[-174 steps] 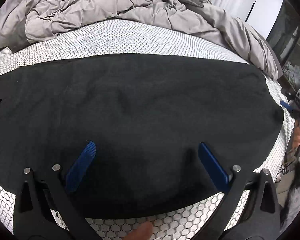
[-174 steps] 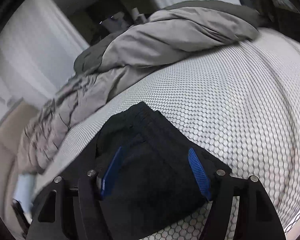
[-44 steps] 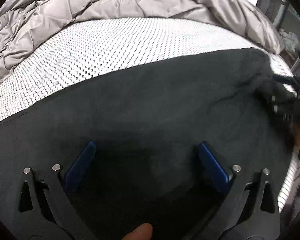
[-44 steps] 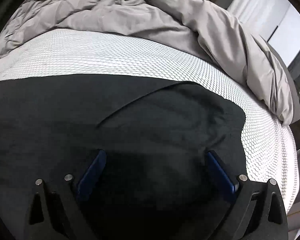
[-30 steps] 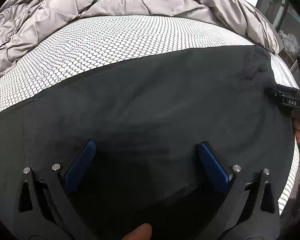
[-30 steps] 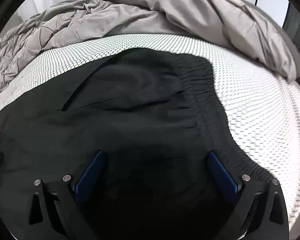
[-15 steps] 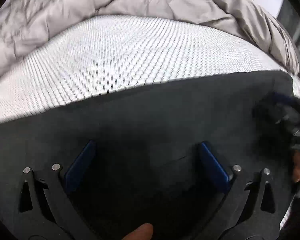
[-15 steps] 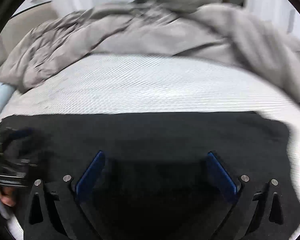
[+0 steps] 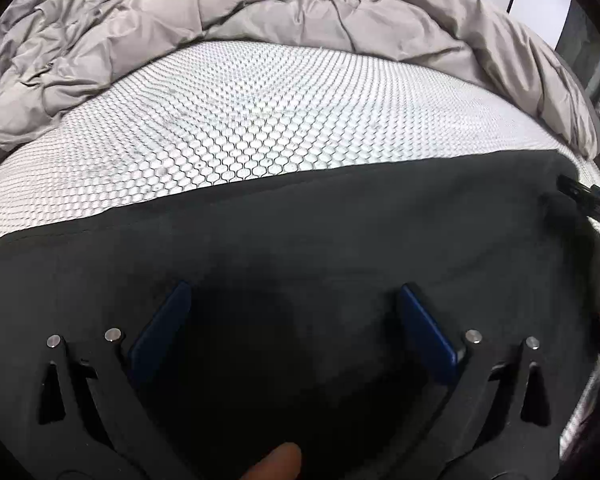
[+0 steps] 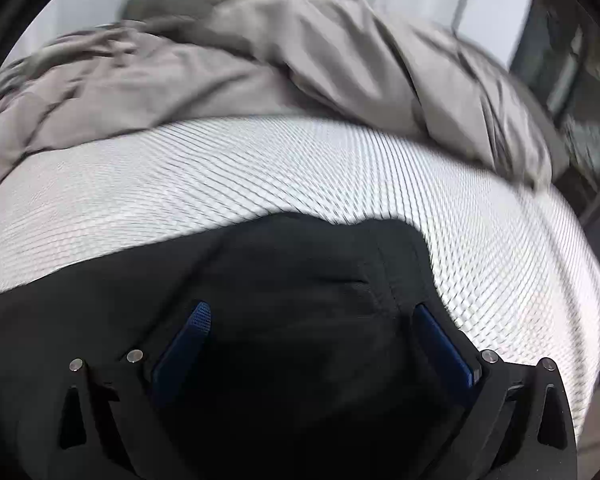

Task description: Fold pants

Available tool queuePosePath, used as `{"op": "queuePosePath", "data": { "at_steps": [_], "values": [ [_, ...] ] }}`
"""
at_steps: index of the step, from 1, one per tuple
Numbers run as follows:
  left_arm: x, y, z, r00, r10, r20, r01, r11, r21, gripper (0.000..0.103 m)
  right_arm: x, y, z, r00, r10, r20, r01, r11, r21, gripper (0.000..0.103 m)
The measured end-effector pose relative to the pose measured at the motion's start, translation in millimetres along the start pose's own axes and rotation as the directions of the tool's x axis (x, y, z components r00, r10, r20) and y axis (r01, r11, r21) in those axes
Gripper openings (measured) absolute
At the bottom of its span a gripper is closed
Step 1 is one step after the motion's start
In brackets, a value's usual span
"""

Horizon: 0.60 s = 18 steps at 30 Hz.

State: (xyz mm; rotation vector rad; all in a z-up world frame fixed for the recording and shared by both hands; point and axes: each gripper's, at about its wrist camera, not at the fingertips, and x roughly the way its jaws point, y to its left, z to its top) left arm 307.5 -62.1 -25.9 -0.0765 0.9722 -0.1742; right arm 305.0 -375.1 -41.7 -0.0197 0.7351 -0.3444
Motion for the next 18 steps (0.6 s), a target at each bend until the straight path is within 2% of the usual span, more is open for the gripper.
{"op": "queuePosePath", "data": {
  "at_steps": [1, 3, 4, 6, 7, 8, 9, 10, 11, 12, 13, 15, 18],
  "values": [
    [-12.1, -2.8, -3.2, 1.0, -0.021, 0.017, 0.02, 1.0, 0.005, 0.102, -11.1, 4.7, 7.4, 0.996, 0.09, 0.005, -0.09, 0.996, -0.012, 0.103],
    [-37.4, -10.7, -17.2, 0.996, -0.071, 0.045, 0.069, 0.997, 0.032, 0.102, -34.1, 17.7, 2.0, 0.96, 0.279, -0.005, -0.279, 0.959, -0.059, 0.103],
    [-44.9, -12.9, -25.7, 0.995, -0.09, 0.046, 0.088, 0.995, 0.045, 0.102, -43.7, 29.5, -3.3, 0.944, 0.331, -0.012, -0.33, 0.938, -0.104, 0.103],
    [-49.1, -18.3, -43.5, 0.992, -0.126, 0.028, 0.124, 0.989, 0.078, 0.102, -53.5, 59.5, -20.1, 0.923, 0.381, -0.043, -0.382, 0.903, -0.197, 0.103],
    [-44.7, -20.5, -50.9, 0.991, -0.13, -0.008, 0.13, 0.987, 0.099, 0.102, -53.0, 77.1, -31.5, 0.909, 0.411, -0.073, -0.416, 0.874, -0.251, 0.103],
    [-40.0, -22.9, -56.0, 0.993, -0.106, -0.041, 0.11, 0.987, 0.114, 0.102, -51.3, 90.5, -42.6, 0.9, 0.422, -0.108, -0.434, 0.851, -0.295, 0.103],
    [-33.9, -22.5, -59.4, 0.996, -0.065, -0.065, 0.073, 0.989, 0.129, 0.102, -45.2, 109.8, -62.5, 0.904, 0.394, -0.165, -0.427, 0.824, -0.373, 0.103],
    [-31.2, -17.2, -61.9, 0.997, -0.041, -0.065, 0.049, 0.989, 0.138, 0.102, -40.2, 120.6, -74.5, 0.923, 0.341, -0.178, -0.384, 0.815, -0.435, 0.103],
    [-33.1, -13.0, -63.5, 0.996, -0.052, -0.065, 0.061, 0.989, 0.135, 0.102, -37.4, 125.4, -84.5, 0.939, 0.304, -0.162, -0.344, 0.805, -0.484, 0.102],
    [-38.1, -5.6, -65.6, 0.996, -0.063, -0.063, 0.071, 0.988, 0.134, 0.102, -38.5, 123.5, -86.0, 0.94, 0.307, -0.147, -0.339, 0.804, -0.488, 0.102],
    [-44.4, 4.1, -69.2, 0.997, -0.053, -0.055, 0.059, 0.99, 0.131, 0.102, -38.6, 117.5, -84.8, 0.938, 0.31, -0.154, -0.346, 0.815, -0.465, 0.102],
    [-52.5, 25.0, -78.8, 0.999, -0.018, -0.051, 0.024, 0.992, 0.124, 0.102, -33.0, 98.4, -83.2, 0.951, 0.265, -0.157, -0.307, 0.856, -0.417, 0.103],
    [-69.8, 68.8, -91.0, 0.999, 0.043, -0.024, -0.041, 0.997, 0.064, 0.102, -27.9, 72.1, -83.6, 0.96, 0.218, -0.174, -0.268, 0.894, -0.358, 0.103]
  ]
}}
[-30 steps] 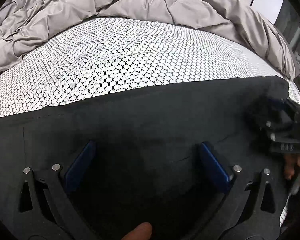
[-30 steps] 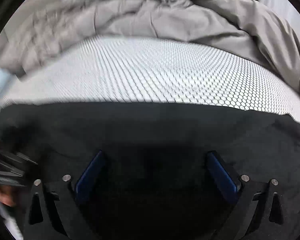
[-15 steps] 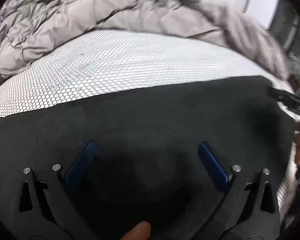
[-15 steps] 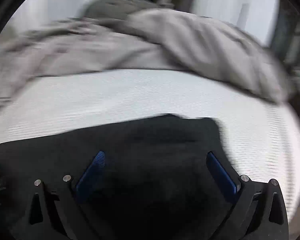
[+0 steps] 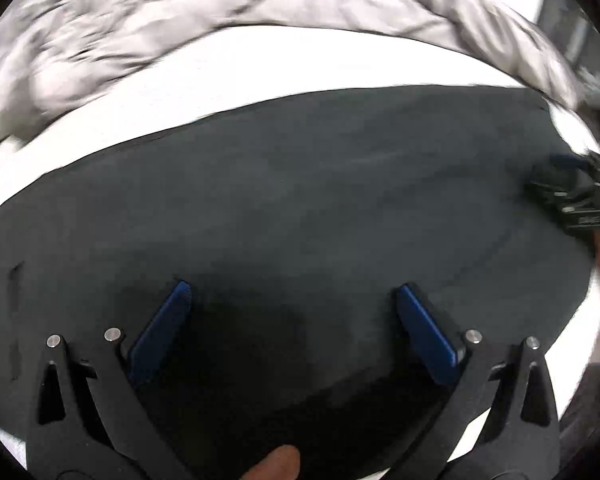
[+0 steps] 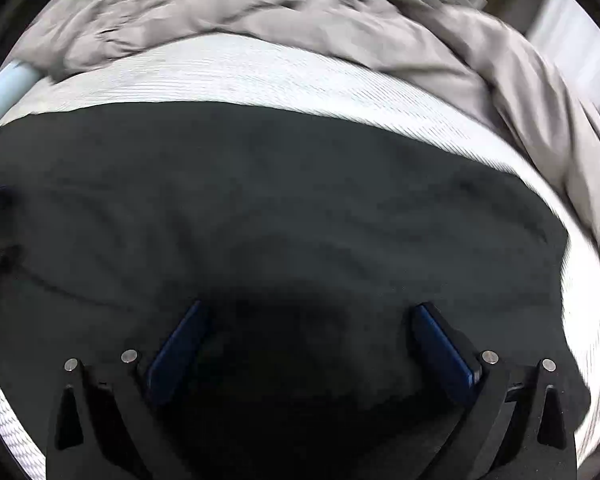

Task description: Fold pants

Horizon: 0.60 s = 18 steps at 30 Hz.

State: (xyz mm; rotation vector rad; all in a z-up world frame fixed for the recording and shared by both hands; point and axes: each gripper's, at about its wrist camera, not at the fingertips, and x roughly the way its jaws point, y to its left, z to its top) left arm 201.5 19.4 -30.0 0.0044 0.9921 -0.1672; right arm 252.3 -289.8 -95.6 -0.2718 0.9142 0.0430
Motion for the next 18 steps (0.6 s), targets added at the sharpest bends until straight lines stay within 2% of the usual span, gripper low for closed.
{"op": "queuePosePath", "data": {
  "at_steps": [2, 4, 6, 8, 11, 14, 16, 18],
  "values": [
    [-7.3, 17.6, -7.7, 1.0, -0.02, 0.007, 0.02, 0.999, -0.047, 0.102, -10.8, -0.9, -1.3, 1.0, -0.017, 0.002, 0.017, 1.0, 0.019, 0.103],
    [-21.2, 17.8, -15.6, 0.996, -0.09, 0.006, 0.09, 0.994, -0.065, 0.102, -29.6, 8.2, 1.1, 0.999, -0.012, 0.048, 0.013, 1.0, -0.007, 0.103],
    [-26.0, 7.7, -17.7, 0.987, -0.16, 0.014, 0.16, 0.987, -0.028, 0.102, -55.4, 32.0, 1.7, 0.99, 0.079, 0.12, -0.07, 0.995, -0.071, 0.103],
    [-22.8, -11.3, -20.0, 0.988, -0.154, -0.001, 0.154, 0.988, 0.031, 0.102, -67.0, 65.1, 6.5, 0.977, 0.158, 0.145, -0.137, 0.98, -0.144, 0.103],
    [-7.8, -24.5, -25.7, 0.996, -0.083, -0.036, 0.087, 0.987, 0.132, 0.102, -56.6, 107.2, 9.4, 0.969, 0.224, 0.102, -0.194, 0.95, -0.243, 0.103],
    [-10.9, -16.2, -29.7, 0.994, -0.094, -0.046, 0.1, 0.986, 0.132, 0.102, -29.5, 125.1, -0.3, 0.981, 0.195, 0.016, -0.179, 0.926, -0.332, 0.103],
    [-13.6, -3.6, -34.1, 0.994, -0.102, -0.046, 0.107, 0.987, 0.117, 0.102, -25.7, 101.4, -4.0, 0.976, 0.219, -0.012, -0.213, 0.934, -0.285, 0.103],
    [-16.8, 5.6, -36.3, 0.994, -0.102, -0.04, 0.106, 0.989, 0.103, 0.102, -24.6, 70.9, -10.3, 0.983, 0.176, -0.045, -0.182, 0.956, -0.232, 0.103]
  ]
}}
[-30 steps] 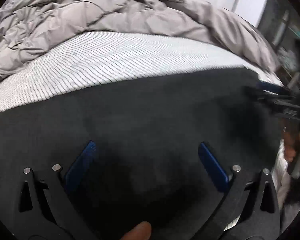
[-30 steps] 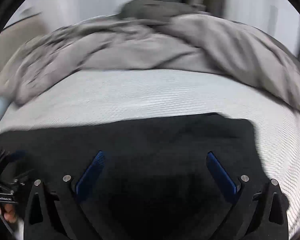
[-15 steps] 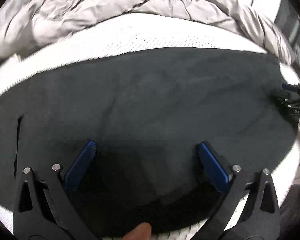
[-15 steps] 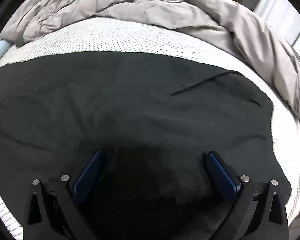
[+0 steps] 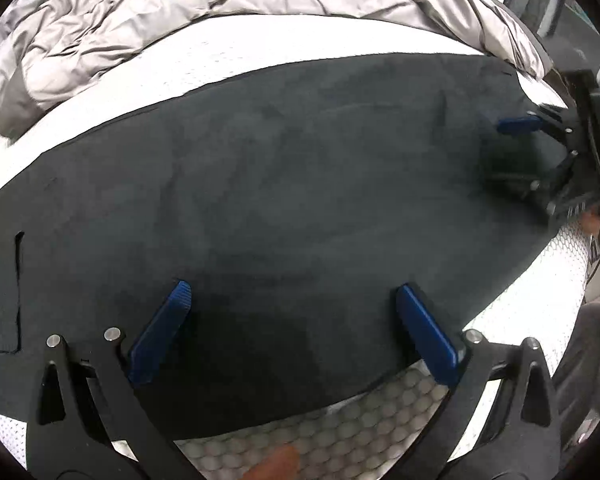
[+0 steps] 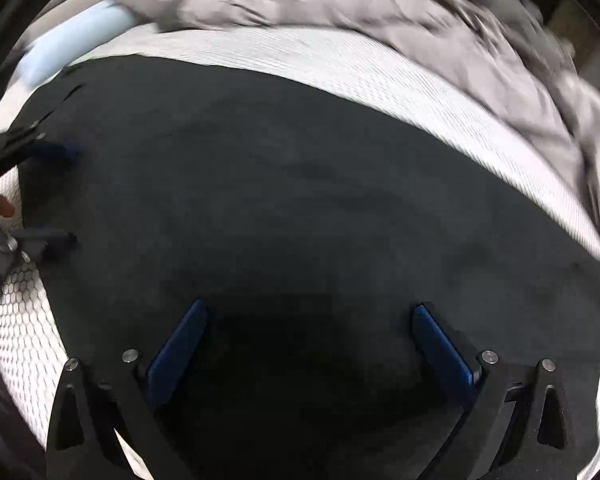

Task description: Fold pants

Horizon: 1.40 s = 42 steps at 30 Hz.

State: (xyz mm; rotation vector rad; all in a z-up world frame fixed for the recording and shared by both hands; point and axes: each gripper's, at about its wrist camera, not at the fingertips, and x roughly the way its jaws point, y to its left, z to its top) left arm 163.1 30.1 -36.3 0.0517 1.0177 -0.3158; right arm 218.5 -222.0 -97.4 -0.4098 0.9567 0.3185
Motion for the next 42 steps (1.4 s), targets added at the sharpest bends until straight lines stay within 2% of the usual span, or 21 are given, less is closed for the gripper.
{"op": "queuePosePath", "data": {
  "at_steps": [4, 6, 8, 10, 12, 14, 16, 18, 20, 22, 25, 28, 30, 32, 33, 35, 36, 37, 39, 40, 42],
  "values": [
    [-8.7, 11.2, 0.8, 1.0, 0.009, -0.005, -0.01, 0.999, -0.051, 0.102, -8.8, -39.0, -23.3, 1.0, -0.017, -0.025, 0.02, 0.994, 0.108, 0.103],
    [-21.6, 26.4, 8.6, 0.998, -0.038, 0.044, 0.044, 0.99, -0.133, 0.102, -19.2, -34.9, -23.4, 0.999, -0.046, -0.002, 0.046, 0.993, 0.109, 0.103],
    [-26.0, 33.6, 19.3, 0.994, -0.058, 0.088, 0.075, 0.977, -0.2, 0.102, -28.3, -16.9, -12.4, 0.998, -0.031, 0.053, 0.025, 0.994, 0.106, 0.103],
    [-13.0, 35.7, 31.4, 0.997, -0.05, 0.059, 0.063, 0.968, -0.243, 0.102, -32.2, 5.0, 10.8, 0.994, 0.009, 0.107, -0.021, 0.994, 0.105, 0.103],
    [5.4, 33.2, 42.9, 0.999, -0.04, 0.01, 0.041, 0.968, -0.247, 0.102, -20.9, 30.4, 37.9, 0.993, 0.008, 0.12, -0.019, 0.996, 0.085, 0.103],
    [17.9, 28.2, 49.1, 0.999, 0.036, -0.016, -0.038, 0.982, -0.185, 0.102, -2.9, 45.5, 55.6, 0.994, 0.02, 0.105, -0.024, 0.999, 0.042, 0.103],
    [23.1, 29.3, 49.2, 0.995, 0.095, -0.038, -0.1, 0.985, -0.138, 0.102, 20.8, 37.3, 65.1, 0.999, -0.016, 0.048, 0.016, 1.0, 0.011, 0.103],
    [14.3, 42.0, 43.3, 0.995, 0.093, -0.039, -0.098, 0.979, -0.177, 0.102, 20.1, 10.8, 56.4, 0.997, -0.069, 0.036, 0.065, 0.993, 0.1, 0.103],
    [-0.6, 57.6, 33.6, 0.994, 0.107, -0.022, -0.109, 0.971, -0.213, 0.102, 12.7, -15.3, 47.8, 0.978, -0.206, 0.016, 0.201, 0.966, 0.163, 0.103],
    [-14.0, 69.5, 23.4, 0.993, 0.122, -0.004, -0.119, 0.963, -0.242, 0.102, 11.2, -33.4, 37.7, 0.966, -0.26, -0.007, 0.257, 0.949, 0.184, 0.103],
    [-35.1, 86.1, 25.5, 0.992, 0.122, 0.03, -0.109, 0.952, -0.285, 0.102, 4.4, -45.6, 27.8, 0.978, -0.21, 0.001, 0.203, 0.947, 0.249, 0.103],
    [-41.8, 104.4, 48.8, 0.986, 0.145, 0.081, -0.116, 0.949, -0.292, 0.102, -9.2, -32.9, 28.5, 0.99, -0.135, 0.049, 0.118, 0.959, 0.258, 0.103],
    [-22.8, 122.3, 68.4, 0.99, 0.132, 0.046, -0.112, 0.948, -0.296, 0.102, -15.0, -20.4, 34.2, 0.993, -0.076, 0.09, 0.053, 0.97, 0.236, 0.103],
    [4.7, 143.1, 76.8, 0.986, 0.163, -0.022, -0.16, 0.925, -0.345, 0.102, -10.2, -11.3, 41.8, 0.993, -0.069, 0.094, 0.05, 0.98, 0.19, 0.103],
    [21.1, 155.6, 75.1, 0.976, 0.204, -0.08, -0.219, 0.902, -0.371, 0.101, 3.8, -1.1, 47.9, 0.994, -0.071, 0.086, 0.056, 0.984, 0.167, 0.103],
    [26.7, 165.5, 71.7, 0.964, 0.257, -0.068, -0.263, 0.882, -0.392, 0.1, 13.1, 3.8, 45.0, 0.994, -0.091, 0.053, 0.084, 0.989, 0.119, 0.103],
    [23.6, 168.3, 71.0, 0.958, 0.279, -0.063, -0.281, 0.875, -0.394, 0.098, 16.8, 0.4, 44.2, 0.994, -0.094, 0.05, 0.087, 0.99, 0.113, 0.103],
    [17.7, 174.0, 71.9, 0.944, 0.324, -0.07, -0.324, 0.858, -0.398, 0.095, 15.6, 1.4, 41.5, 0.995, -0.086, 0.049, 0.08, 0.99, 0.115, 0.103],
    [8.6, 188.9, 68.8, 0.925, 0.376, -0.059, -0.362, 0.822, -0.439, 0.077, 12.6, -1.4, 37.1, 0.997, -0.067, 0.046, 0.06, 0.99, 0.128, 0.103],
    [4.2, 200.6, 64.2, 0.923, 0.38, -0.062, -0.362, 0.802, -0.475, 0.066, 12.1, -3.5, 35.1, 0.997, -0.064, 0.045, 0.058, 0.99, 0.13, 0.103],
    [-7.2, 219.2, 53.2, 0.934, 0.355, -0.038, -0.32, 0.784, -0.531, 0.023, 11.6, -5.7, 32.4, 0.997, -0.058, 0.044, 0.052, 0.99, 0.132, 0.103]
  ]
}}
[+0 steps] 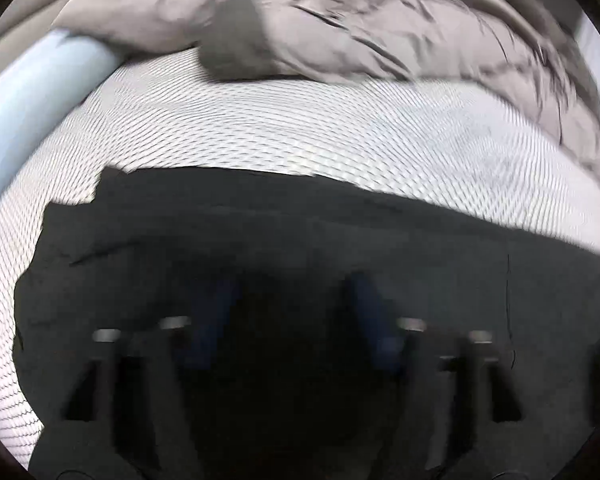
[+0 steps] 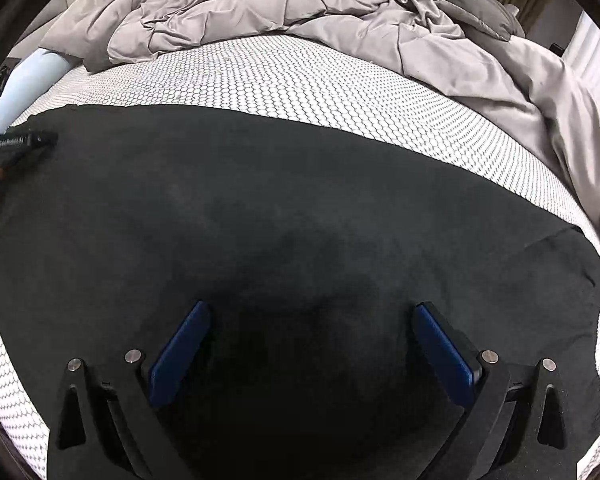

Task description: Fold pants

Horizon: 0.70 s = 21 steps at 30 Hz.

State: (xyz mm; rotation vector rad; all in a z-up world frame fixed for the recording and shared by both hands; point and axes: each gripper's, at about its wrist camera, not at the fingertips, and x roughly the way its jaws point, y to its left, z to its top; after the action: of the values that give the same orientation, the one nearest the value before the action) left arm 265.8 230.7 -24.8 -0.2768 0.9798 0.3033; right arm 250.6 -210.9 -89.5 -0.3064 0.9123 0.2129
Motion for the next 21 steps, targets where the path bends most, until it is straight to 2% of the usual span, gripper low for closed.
{"op": "queuePosePath", "data": {
  "at_steps": [1, 2, 4, 6, 7, 10, 12, 13, 15, 17, 19, 20, 21],
  "values": [
    [-7.9, 13.7, -0.1, 1.0, -0.023, -0.006, 0.023, 0.999, -0.038, 0.011, 0.1, -1.3, -0.8, 1.0, 0.006, -0.001, -0.006, 1.0, 0.0, 0.103],
    [-16.9, 23.8, -3.4, 0.999, -0.047, -0.004, 0.047, 0.997, -0.063, 0.003, 0.7, -3.7, -0.4, 1.0, 0.013, -0.001, -0.013, 1.0, 0.0, 0.103],
    [-45.1, 43.4, -15.3, 0.994, -0.084, 0.071, 0.089, 0.993, -0.072, 0.003, 0.7, -7.9, -0.4, 1.0, 0.031, -0.007, -0.031, 1.0, 0.005, 0.103],
    [-58.7, 57.7, -28.8, 0.995, -0.052, 0.084, 0.056, 0.997, -0.05, 0.003, 0.1, -10.2, -0.3, 0.999, 0.034, -0.006, -0.034, 0.999, 0.008, 0.103],
    [-58.4, 63.6, -35.6, 0.996, -0.041, 0.078, 0.045, 0.998, -0.042, 0.003, -0.4, -9.8, -0.5, 0.999, 0.034, -0.006, -0.034, 0.999, 0.007, 0.103],
    [-29.7, 79.8, -51.0, 1.0, -0.019, -0.016, 0.018, 0.999, -0.035, 0.003, 0.6, -8.0, 0.4, 0.999, 0.034, -0.008, -0.034, 0.999, 0.001, 0.103],
    [-23.9, 86.5, -51.6, 1.0, -0.018, -0.001, 0.018, 1.0, -0.026, 0.003, 0.5, -5.7, 0.5, 0.999, 0.036, -0.007, -0.036, 0.999, -0.006, 0.103],
    [-26.5, 90.2, -48.8, 1.0, -0.004, 0.006, 0.004, 0.999, -0.038, 0.003, 0.6, -5.1, 0.4, 0.999, 0.035, -0.007, -0.035, 0.999, -0.008, 0.103],
    [-38.2, 101.2, -46.0, 0.997, 0.07, 0.04, -0.066, 0.995, -0.08, 0.003, 0.9, -6.1, 0.0, 0.999, 0.037, -0.007, -0.037, 0.999, -0.006, 0.103],
    [-54.1, 119.2, -46.7, 0.992, 0.101, 0.078, -0.091, 0.988, -0.127, 0.003, 0.6, -7.7, -1.1, 0.999, 0.039, -0.008, -0.039, 0.999, -0.003, 0.103],
    [-60.2, 137.4, -44.9, 0.991, 0.069, 0.112, -0.048, 0.984, -0.174, 0.004, 0.4, -7.8, -1.9, 0.999, 0.039, -0.007, -0.039, 0.999, -0.005, 0.103],
    [-58.0, 145.3, -44.2, 0.994, 0.022, 0.11, -0.001, 0.982, -0.191, 0.008, 0.7, -7.9, -1.9, 0.999, 0.04, -0.007, -0.04, 0.999, -0.006, 0.103],
    [-54.4, 148.0, -45.2, 0.995, -0.015, 0.096, 0.034, 0.979, -0.199, 0.019, 0.9, -7.5, -1.7, 0.999, 0.039, -0.007, -0.039, 0.999, -0.007, 0.103]
  ]
}}
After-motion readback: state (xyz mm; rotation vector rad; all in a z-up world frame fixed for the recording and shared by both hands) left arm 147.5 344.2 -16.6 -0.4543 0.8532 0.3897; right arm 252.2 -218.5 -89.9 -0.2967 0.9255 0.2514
